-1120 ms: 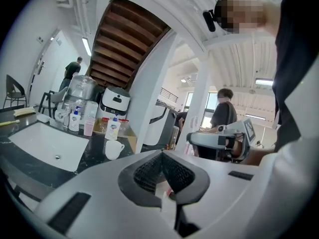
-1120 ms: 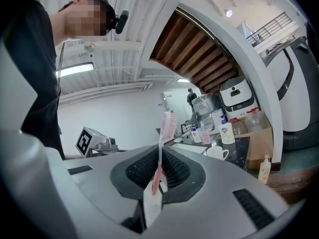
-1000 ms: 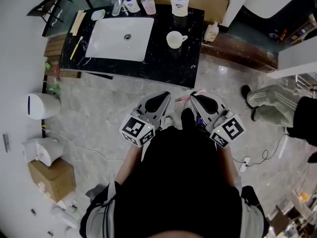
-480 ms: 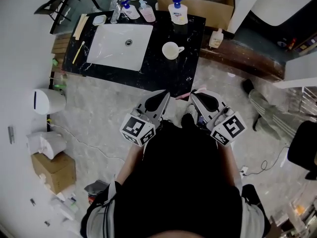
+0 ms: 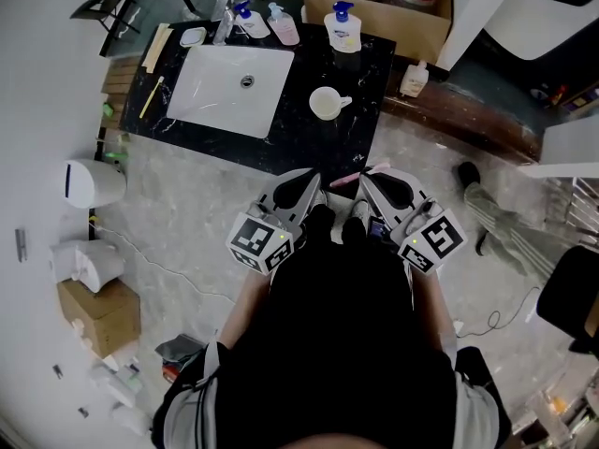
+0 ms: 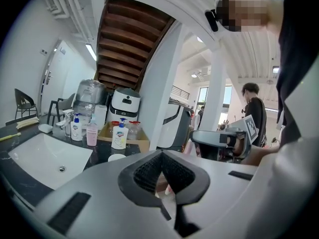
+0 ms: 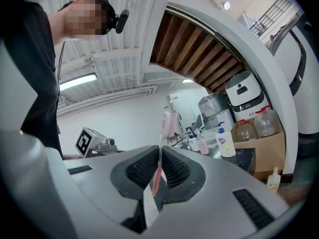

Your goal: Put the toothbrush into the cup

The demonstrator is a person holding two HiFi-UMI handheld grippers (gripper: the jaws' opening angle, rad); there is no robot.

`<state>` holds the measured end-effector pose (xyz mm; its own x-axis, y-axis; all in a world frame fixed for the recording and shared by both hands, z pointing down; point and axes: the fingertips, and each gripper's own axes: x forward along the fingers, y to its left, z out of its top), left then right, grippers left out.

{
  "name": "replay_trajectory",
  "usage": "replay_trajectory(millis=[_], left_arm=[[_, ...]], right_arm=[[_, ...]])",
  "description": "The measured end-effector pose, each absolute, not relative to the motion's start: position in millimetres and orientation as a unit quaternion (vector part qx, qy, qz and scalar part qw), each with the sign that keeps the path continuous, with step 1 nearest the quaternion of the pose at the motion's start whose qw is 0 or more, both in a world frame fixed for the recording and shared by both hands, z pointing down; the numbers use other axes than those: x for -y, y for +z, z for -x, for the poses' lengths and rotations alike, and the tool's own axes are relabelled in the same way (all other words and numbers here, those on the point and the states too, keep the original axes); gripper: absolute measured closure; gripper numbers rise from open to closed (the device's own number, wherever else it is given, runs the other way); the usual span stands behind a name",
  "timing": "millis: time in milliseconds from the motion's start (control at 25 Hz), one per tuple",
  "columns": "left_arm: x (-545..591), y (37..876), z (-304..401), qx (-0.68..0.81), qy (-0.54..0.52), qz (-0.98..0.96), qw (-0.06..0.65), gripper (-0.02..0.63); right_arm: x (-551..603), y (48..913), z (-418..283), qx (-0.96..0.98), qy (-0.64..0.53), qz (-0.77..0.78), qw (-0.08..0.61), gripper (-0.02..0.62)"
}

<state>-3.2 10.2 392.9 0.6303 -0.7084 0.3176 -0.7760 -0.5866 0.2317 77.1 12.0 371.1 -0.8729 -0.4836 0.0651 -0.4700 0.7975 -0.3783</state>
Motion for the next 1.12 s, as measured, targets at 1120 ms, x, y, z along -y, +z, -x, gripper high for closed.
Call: replay_trajectory(millis=[1120], left_arm=[[74.1,396.5,53.0,0.300,0.086,-0.934,0.176,0.598]], right_arm=[[77.4,356.3,-0.3,-0.934,-0.153,0.322,-0.017,0.563]])
